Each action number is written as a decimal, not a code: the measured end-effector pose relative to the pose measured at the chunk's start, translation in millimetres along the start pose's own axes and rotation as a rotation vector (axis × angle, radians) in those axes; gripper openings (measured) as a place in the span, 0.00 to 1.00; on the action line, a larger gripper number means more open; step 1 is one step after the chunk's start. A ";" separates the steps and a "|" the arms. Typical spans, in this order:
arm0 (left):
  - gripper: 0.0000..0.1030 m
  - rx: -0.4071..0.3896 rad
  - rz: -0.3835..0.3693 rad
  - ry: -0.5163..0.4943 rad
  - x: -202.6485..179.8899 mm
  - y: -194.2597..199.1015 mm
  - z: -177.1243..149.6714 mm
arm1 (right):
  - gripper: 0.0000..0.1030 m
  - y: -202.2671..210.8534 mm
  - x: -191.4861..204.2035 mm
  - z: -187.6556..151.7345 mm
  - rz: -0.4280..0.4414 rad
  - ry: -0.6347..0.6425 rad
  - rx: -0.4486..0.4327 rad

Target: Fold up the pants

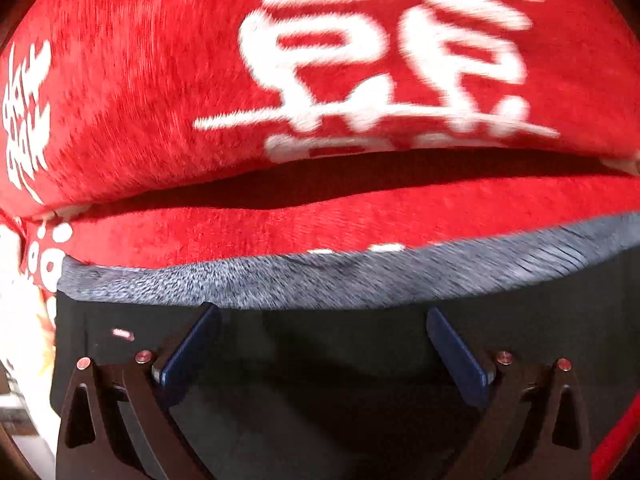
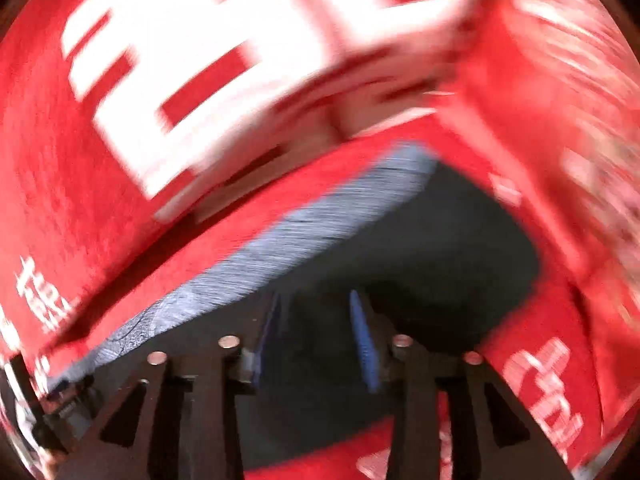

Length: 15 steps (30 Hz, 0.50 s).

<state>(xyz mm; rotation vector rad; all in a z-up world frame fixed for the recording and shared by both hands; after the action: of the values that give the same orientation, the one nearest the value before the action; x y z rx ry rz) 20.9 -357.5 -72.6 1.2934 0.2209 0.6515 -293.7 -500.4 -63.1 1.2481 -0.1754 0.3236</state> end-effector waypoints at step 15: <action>1.00 0.017 0.021 -0.093 -63.7 31.3 -47.8 | 0.07 16.8 -120.5 -11.9 0.046 -0.266 0.033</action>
<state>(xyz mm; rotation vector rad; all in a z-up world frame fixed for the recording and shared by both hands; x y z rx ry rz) -64.3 -350.3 -69.6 1.3403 0.1370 0.6061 -413.2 -501.9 -88.5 1.3182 -0.4286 0.1996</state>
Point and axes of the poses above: each gripper's, at about its wrist camera, not at the fingertips, and y roughly against the way its jaws point, x to its left, z to its top, the point moved 1 cm from there along -y, roughly the way its jaws point, and after that the axes turned 4 degrees about z, right-handed, at the moved point
